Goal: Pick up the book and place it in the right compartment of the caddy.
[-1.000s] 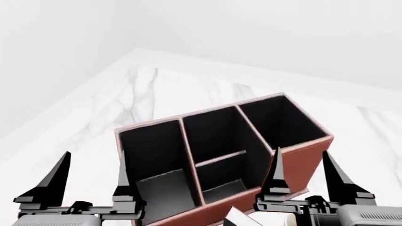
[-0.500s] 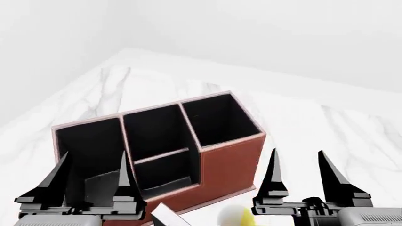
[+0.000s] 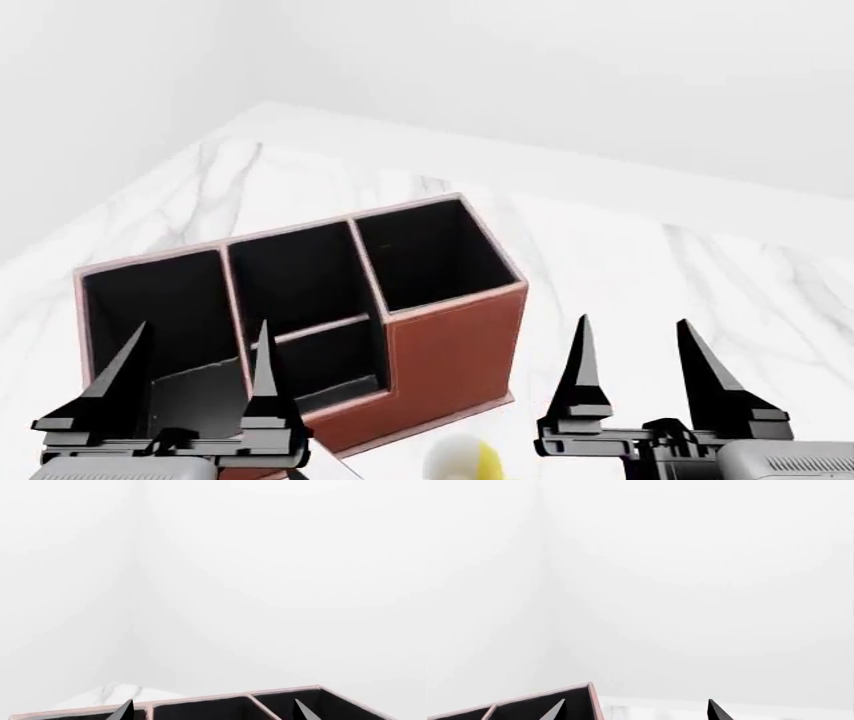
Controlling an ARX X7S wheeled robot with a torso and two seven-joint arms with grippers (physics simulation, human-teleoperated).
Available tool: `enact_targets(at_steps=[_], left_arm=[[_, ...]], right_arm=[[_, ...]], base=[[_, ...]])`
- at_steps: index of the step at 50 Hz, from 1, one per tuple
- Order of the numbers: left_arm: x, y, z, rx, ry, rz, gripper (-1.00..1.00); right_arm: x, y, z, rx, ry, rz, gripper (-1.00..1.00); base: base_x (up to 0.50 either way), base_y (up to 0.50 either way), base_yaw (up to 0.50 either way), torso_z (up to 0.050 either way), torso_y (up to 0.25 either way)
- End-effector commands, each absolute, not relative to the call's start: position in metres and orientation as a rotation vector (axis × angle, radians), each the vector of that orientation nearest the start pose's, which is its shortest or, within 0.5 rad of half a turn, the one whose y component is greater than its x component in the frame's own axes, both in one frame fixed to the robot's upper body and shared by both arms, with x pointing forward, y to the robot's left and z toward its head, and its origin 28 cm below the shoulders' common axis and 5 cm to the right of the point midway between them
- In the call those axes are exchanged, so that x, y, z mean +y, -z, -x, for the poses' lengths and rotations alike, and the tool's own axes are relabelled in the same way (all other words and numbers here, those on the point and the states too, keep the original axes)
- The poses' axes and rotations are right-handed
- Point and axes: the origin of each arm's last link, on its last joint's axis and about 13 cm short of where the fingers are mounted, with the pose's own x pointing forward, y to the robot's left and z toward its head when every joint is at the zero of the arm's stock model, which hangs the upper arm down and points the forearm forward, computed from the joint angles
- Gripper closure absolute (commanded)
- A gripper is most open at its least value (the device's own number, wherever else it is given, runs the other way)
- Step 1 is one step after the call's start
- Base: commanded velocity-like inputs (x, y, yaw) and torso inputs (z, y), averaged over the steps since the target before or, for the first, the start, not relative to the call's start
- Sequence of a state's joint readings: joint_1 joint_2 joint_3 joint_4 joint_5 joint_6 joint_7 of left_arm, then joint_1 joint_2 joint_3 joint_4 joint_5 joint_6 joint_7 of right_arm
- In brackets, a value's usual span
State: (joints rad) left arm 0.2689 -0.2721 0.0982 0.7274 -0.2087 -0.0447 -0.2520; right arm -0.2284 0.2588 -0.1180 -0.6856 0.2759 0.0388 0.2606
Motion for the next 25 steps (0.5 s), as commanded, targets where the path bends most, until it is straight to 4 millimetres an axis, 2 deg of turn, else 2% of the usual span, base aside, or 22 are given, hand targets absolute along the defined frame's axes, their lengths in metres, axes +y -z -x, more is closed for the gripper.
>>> enact_targets(at_steps=[1, 9, 16, 25], left_arm=[[0.2154, -0.1145, -0.1423, -0.367, 0.012, 0.051, -1.0], [0.2154, -0.1143, -0.1422, -0.367, 0.012, 0.05, -1.0], [0.2153, -0.1144, -0.142, -0.367, 0.013, 0.05, -1.0], [0.2153, -0.1141, -0.142, -0.366, 0.013, 0.049, -1.0]], right_arm=[[-0.1015, -0.1111, -0.1504, -0.351, -0.019, -0.128, -1.0], [-0.1012, -0.1111, -0.1498, -0.351, -0.023, -0.124, -1.0], [-0.1009, -0.1119, -0.1488, -0.359, -0.033, -0.128, -1.0], [-0.101, -0.1111, -0.1493, -0.352, -0.032, -0.127, -1.0]], base=[[0.0, 0.0, 0.0, 0.0, 0.0], [0.0, 0.0, 0.0, 0.0, 0.0], [-0.47, -0.17, 0.0, 0.0, 0.0], [-0.05, -0.02, 0.0, 0.0, 0.0]])
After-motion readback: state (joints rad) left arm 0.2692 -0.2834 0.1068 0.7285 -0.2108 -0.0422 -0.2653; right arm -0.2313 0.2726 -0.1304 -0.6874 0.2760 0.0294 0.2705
